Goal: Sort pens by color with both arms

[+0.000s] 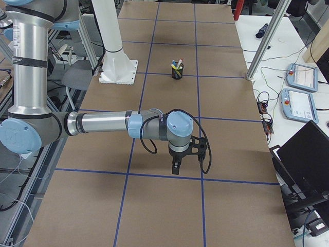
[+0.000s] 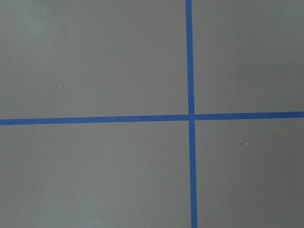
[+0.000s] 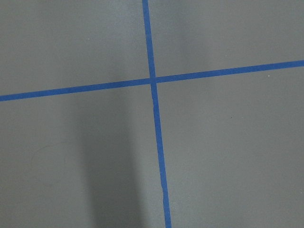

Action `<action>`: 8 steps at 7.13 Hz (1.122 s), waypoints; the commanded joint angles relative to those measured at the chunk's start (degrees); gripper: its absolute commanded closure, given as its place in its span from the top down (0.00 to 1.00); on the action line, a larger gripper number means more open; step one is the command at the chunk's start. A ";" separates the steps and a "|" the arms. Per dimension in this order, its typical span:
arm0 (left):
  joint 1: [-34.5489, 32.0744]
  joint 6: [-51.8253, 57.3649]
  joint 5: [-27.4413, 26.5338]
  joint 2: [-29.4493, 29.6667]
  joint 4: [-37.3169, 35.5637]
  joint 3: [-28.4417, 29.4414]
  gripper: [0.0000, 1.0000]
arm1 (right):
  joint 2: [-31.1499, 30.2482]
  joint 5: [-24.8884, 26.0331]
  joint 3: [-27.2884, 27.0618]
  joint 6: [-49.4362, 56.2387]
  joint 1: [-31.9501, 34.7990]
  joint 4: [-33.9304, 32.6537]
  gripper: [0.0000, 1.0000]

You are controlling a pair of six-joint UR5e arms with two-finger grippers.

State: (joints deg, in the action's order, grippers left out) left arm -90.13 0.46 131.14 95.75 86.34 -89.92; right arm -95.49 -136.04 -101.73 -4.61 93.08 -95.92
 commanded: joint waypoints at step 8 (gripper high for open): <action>0.31 0.33 2.87 3.65 0.41 -0.87 1.00 | 3.64 -1.07 0.92 -2.58 -2.45 -0.23 1.00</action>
State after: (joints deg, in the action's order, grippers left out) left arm -89.84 0.70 132.53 98.75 86.82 -90.78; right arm -92.24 -136.77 -100.84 -6.11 91.35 -96.07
